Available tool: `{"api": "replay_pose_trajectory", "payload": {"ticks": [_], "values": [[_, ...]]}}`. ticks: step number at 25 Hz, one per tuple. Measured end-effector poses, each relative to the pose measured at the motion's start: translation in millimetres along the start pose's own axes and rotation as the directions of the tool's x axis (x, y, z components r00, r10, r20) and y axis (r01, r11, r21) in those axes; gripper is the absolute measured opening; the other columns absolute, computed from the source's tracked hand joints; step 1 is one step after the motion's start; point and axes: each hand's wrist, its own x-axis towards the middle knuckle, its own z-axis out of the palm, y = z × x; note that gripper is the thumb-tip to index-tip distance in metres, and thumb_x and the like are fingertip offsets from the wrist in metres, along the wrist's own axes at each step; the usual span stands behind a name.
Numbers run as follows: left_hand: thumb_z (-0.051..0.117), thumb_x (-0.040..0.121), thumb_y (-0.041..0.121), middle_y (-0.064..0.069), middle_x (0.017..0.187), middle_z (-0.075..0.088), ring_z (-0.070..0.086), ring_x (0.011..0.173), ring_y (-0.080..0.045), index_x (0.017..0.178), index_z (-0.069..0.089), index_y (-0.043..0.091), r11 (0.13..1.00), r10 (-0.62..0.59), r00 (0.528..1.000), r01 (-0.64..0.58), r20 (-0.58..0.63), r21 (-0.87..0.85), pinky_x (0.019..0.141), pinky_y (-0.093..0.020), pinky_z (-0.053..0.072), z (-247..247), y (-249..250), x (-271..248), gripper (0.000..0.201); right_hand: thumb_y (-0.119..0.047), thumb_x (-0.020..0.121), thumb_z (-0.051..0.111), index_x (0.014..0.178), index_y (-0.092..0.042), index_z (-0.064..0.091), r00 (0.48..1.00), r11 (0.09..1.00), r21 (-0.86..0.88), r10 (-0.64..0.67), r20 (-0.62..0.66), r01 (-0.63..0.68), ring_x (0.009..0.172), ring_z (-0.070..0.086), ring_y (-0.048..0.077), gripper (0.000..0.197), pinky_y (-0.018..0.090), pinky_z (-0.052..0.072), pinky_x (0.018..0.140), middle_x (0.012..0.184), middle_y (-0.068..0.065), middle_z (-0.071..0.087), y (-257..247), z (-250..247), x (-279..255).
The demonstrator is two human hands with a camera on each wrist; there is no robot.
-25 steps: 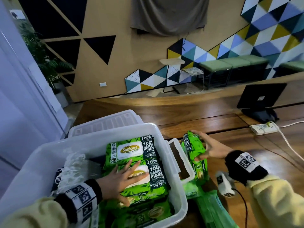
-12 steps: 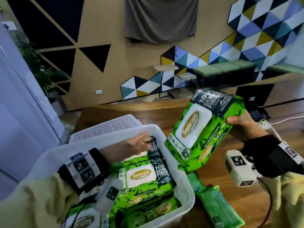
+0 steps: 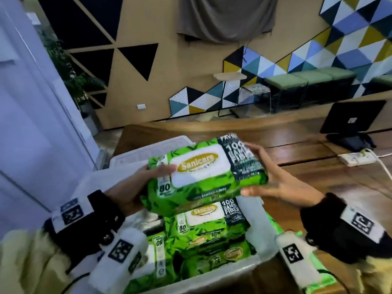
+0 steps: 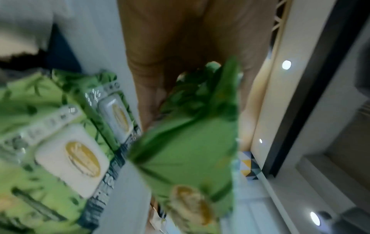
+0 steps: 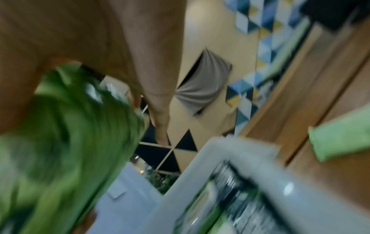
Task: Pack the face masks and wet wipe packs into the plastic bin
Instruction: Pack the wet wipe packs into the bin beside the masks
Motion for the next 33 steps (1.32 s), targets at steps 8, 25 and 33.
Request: {"api": "replay_pose_trajectory", "payload": {"ticks": [8, 25, 33], "values": [[0.081, 0.064, 0.016, -0.022, 0.115, 0.066, 0.063, 0.105, -0.041, 0.122, 0.06, 0.007, 0.982, -0.184, 0.983, 0.184, -0.017, 0.048, 0.089, -0.056, 0.049, -9, -36, -12, 0.062, -0.053, 0.068, 0.074, 0.147, -0.021, -0.016, 0.86, 0.402, -0.881, 0.326, 0.392, 0.249, 0.143, 0.001, 0.015, 0.124, 0.031, 0.004, 0.12, 0.157, 0.0, -0.003, -9, 68, 30], [0.054, 0.085, 0.054, -0.01, 0.153, 0.029, 0.019, 0.142, -0.016, 0.145, 0.032, 0.024, -0.038, -0.104, 0.767, -0.639, 0.633, 0.769, 0.116, -0.027, 0.017, -69, -23, 54, 0.071, -0.041, 0.063, 0.082, 0.146, -0.012, 0.007, 0.726, 0.141, -0.929, 0.589, 0.356, 0.341, 0.12, 0.035, 0.021, 0.116, 0.033, 0.034, 0.105, 0.135, 0.008, 0.034, -11, 82, 36], [0.061, 0.084, 0.017, -0.001, 0.156, -0.023, -0.022, 0.144, -0.026, 0.151, 0.003, 0.028, -0.524, -0.514, 0.734, -0.678, 0.444, 0.515, 0.116, -0.054, -0.004, -29, -84, 102, 0.089, -0.042, 0.07, 0.076, 0.145, -0.003, -0.017, 0.493, 0.163, -0.935, 0.813, 0.308, 0.315, 0.145, 0.0, 0.03, 0.126, 0.038, 0.007, 0.118, 0.157, 0.016, -0.005, 24, 91, 70]]}}
